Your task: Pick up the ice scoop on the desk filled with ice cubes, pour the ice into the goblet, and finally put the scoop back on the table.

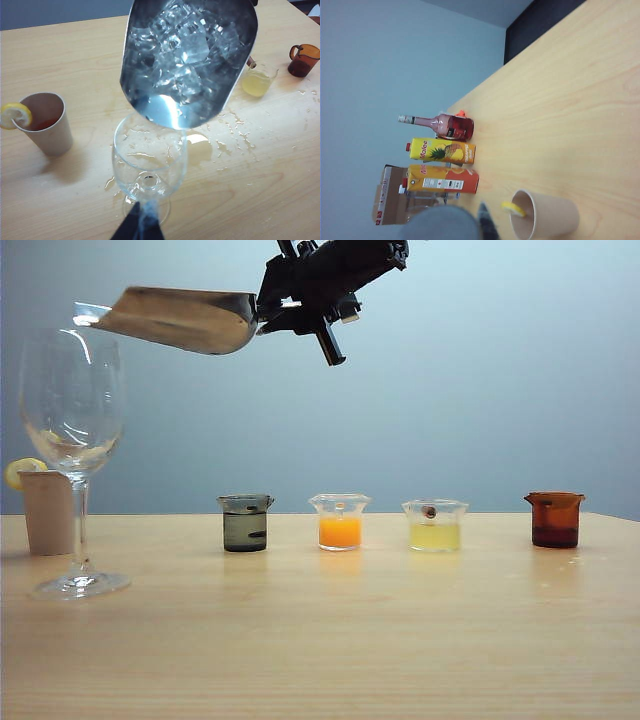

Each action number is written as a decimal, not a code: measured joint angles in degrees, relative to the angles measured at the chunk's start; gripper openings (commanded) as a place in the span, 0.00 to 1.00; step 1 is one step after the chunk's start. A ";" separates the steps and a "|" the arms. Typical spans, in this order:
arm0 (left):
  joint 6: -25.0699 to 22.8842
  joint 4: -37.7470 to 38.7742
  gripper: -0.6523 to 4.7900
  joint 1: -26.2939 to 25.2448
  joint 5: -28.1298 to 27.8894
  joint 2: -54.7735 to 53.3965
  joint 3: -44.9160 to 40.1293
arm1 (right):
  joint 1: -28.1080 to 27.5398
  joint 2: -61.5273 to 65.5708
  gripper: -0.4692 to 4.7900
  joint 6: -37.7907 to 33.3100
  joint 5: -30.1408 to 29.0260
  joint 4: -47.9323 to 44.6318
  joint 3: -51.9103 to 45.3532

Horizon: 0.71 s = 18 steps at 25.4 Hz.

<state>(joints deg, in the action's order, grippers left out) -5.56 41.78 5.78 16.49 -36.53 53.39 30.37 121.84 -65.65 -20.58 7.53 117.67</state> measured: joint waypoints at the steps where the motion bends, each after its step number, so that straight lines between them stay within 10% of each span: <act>1: 0.00 0.02 0.11 0.00 0.00 0.00 0.00 | -0.02 -0.02 0.08 0.17 0.17 -0.13 0.00; 18: 0.00 0.00 0.11 0.00 0.00 0.00 0.00 | 0.87 -0.02 0.08 4.13 1.68 -3.80 0.00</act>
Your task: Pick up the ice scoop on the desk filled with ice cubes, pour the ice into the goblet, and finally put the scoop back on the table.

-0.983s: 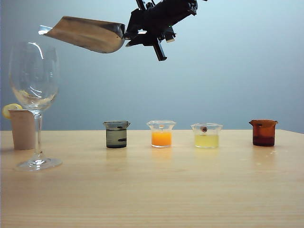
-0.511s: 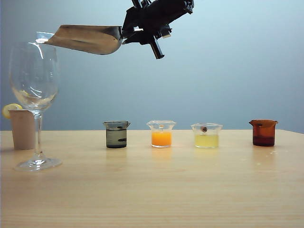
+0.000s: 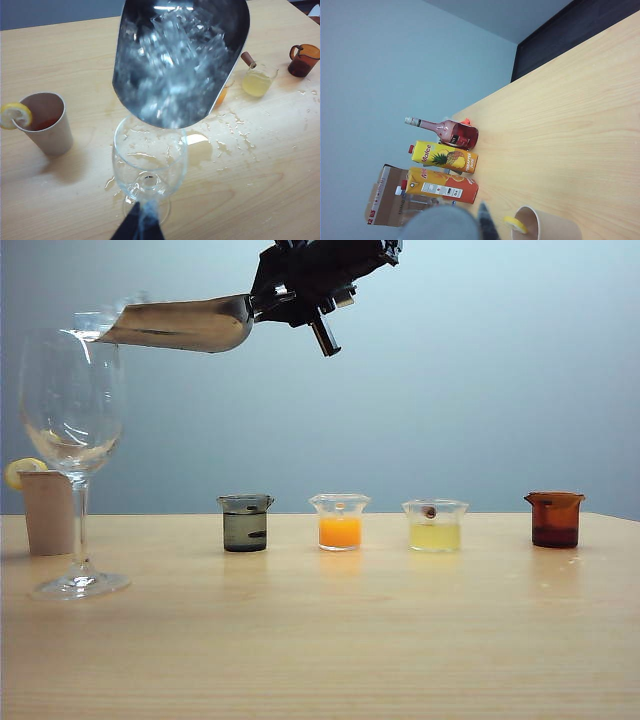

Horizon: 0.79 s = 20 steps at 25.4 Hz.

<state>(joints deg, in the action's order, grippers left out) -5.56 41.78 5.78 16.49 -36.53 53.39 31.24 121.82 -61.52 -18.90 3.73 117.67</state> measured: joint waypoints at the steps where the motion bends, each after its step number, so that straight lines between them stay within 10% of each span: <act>1: 0.00 0.00 0.11 0.00 0.02 0.00 0.00 | 0.00 0.02 0.08 0.44 0.02 0.02 0.11; 20: 0.00 0.00 0.11 0.00 0.00 0.00 0.00 | -0.33 0.00 0.08 0.87 0.02 -0.04 0.50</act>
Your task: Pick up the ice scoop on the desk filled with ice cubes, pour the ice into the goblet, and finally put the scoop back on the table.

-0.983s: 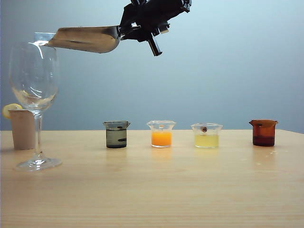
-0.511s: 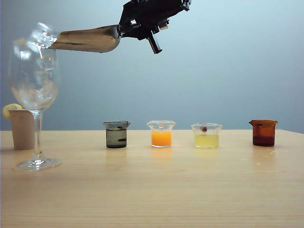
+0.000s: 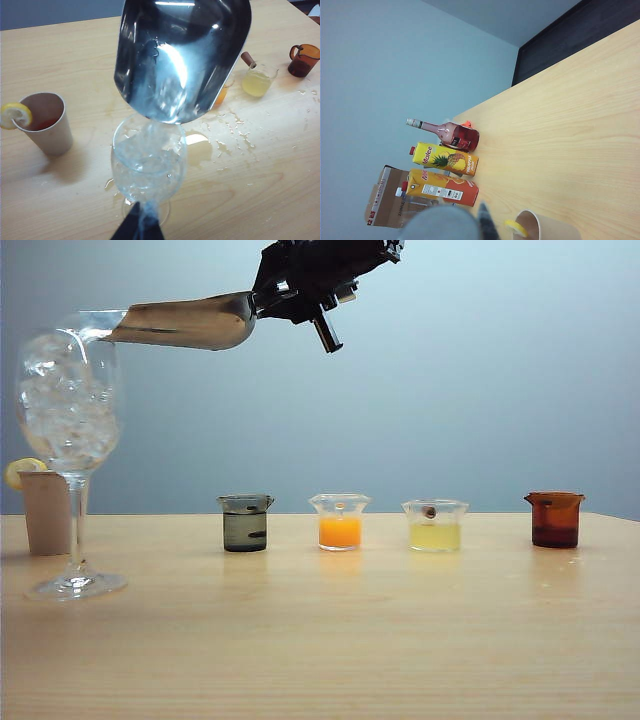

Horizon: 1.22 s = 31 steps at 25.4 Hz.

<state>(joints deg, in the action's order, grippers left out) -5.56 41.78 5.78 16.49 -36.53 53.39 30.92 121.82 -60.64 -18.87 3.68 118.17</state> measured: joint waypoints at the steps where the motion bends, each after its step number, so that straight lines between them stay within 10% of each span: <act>1: 0.00 0.00 0.11 0.00 0.02 0.00 0.00 | -0.02 -0.02 0.08 0.28 0.02 0.00 0.00; 31: 0.00 0.00 0.11 0.00 0.00 0.00 0.00 | -9.86 -1.25 0.08 -12.98 -4.55 5.51 -0.13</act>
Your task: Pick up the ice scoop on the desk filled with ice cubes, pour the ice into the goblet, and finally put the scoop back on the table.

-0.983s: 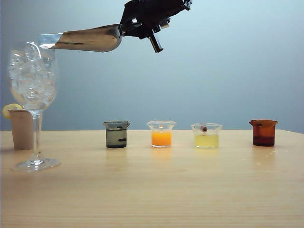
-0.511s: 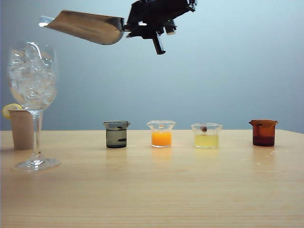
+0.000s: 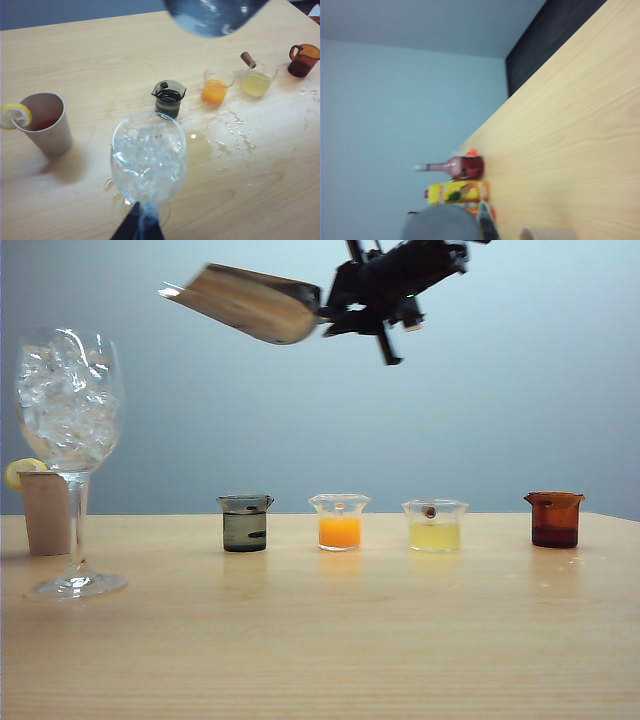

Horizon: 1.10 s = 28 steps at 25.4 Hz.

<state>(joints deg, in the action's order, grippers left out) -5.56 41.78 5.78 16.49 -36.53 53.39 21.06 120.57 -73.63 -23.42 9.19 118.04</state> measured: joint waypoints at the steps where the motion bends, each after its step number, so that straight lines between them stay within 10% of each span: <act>1: 0.00 0.00 0.11 0.00 0.00 0.00 0.00 | -0.68 -0.59 0.08 1.16 -0.04 0.98 -0.02; 19: 0.00 0.00 0.11 0.00 0.00 0.00 0.00 | -41.48 -4.20 0.08 10.78 -1.86 5.35 0.04; 28: 0.00 0.00 0.11 0.00 0.00 0.00 0.00 | -49.83 -4.11 0.08 19.80 -3.87 8.22 -5.46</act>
<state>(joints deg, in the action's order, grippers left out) -5.56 41.78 5.78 16.49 -36.53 53.39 -28.77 116.46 -53.82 -27.29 17.41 112.57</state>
